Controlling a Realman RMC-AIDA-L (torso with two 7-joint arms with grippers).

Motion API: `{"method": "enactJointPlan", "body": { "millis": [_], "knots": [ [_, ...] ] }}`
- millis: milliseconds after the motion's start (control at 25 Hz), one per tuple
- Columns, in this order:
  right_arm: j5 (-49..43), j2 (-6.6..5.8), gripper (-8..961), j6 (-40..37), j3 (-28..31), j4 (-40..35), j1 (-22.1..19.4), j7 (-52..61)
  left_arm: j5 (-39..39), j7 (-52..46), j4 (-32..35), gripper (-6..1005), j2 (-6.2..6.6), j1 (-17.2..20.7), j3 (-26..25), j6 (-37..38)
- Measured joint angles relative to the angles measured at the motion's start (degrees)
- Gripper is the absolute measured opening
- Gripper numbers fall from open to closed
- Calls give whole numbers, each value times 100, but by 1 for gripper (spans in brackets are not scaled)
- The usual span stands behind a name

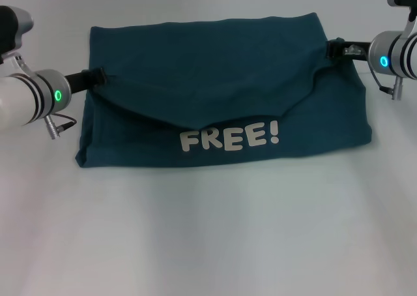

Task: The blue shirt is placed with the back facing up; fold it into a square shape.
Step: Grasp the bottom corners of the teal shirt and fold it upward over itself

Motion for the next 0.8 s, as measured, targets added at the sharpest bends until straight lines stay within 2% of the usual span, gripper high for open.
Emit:
{"method": "enactJointPlan", "body": {
  "millis": [440, 640, 800],
  "knots": [
    [0, 5, 145, 8, -194, 19, 18, -5, 0, 225, 13, 17, -27, -45, 274, 102],
    [-7, -60, 150, 16, -182, 127, 50, 40, -6, 182, 11, 206, -29, -62, 276, 109],
    [-3, -95, 153, -7, -144, 148, 24, 60, -27, 169, 5, 293, -35, -44, 253, 122]
  ]
}}
